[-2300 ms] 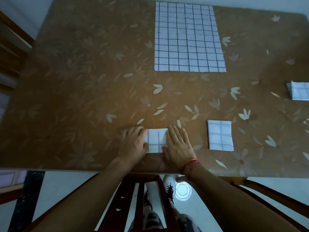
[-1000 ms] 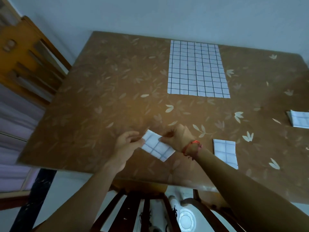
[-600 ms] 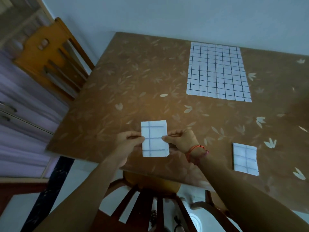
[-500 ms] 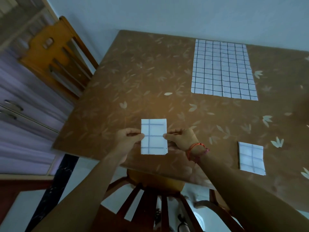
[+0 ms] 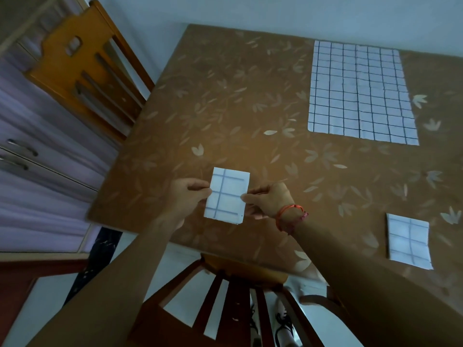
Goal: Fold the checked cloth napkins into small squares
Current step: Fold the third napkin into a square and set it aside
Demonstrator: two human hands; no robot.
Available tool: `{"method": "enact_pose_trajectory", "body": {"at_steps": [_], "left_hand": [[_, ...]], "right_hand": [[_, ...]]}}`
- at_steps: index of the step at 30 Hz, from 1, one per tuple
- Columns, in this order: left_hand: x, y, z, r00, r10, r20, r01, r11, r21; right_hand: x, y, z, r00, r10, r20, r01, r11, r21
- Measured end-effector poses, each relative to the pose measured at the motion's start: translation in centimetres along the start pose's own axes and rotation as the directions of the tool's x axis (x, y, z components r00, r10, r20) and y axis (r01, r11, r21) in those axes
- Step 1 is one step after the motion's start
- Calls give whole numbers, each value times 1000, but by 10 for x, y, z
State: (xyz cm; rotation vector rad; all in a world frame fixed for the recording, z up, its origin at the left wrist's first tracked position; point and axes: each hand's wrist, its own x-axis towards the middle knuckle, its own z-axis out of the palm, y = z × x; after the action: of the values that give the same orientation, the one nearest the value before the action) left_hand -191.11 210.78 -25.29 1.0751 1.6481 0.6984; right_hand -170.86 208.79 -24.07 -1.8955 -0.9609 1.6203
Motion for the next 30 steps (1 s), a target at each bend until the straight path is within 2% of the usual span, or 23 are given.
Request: {"method": "enact_pose_trajectory", "body": {"at_steps": [11,19,26,30], "left_hand": [[59,-20,-26,997,-63,-42,66,994,88],[94,-40,-30,998,8,-64,6,976,219],[102,-44,-29,987,151,-61,-114,907,406],[105,-41,-29,981,183,-60,-137,881,452]], "right_hand": [[65,-7,48,997,80,-12,-80,997,-23],[99,-9,65,994,114,-7,-114,993,-28],[111,-9,70,992,122,-19,-123,991,-49],[112,-11,73,993,111,-46,-114,992,-62]]}}
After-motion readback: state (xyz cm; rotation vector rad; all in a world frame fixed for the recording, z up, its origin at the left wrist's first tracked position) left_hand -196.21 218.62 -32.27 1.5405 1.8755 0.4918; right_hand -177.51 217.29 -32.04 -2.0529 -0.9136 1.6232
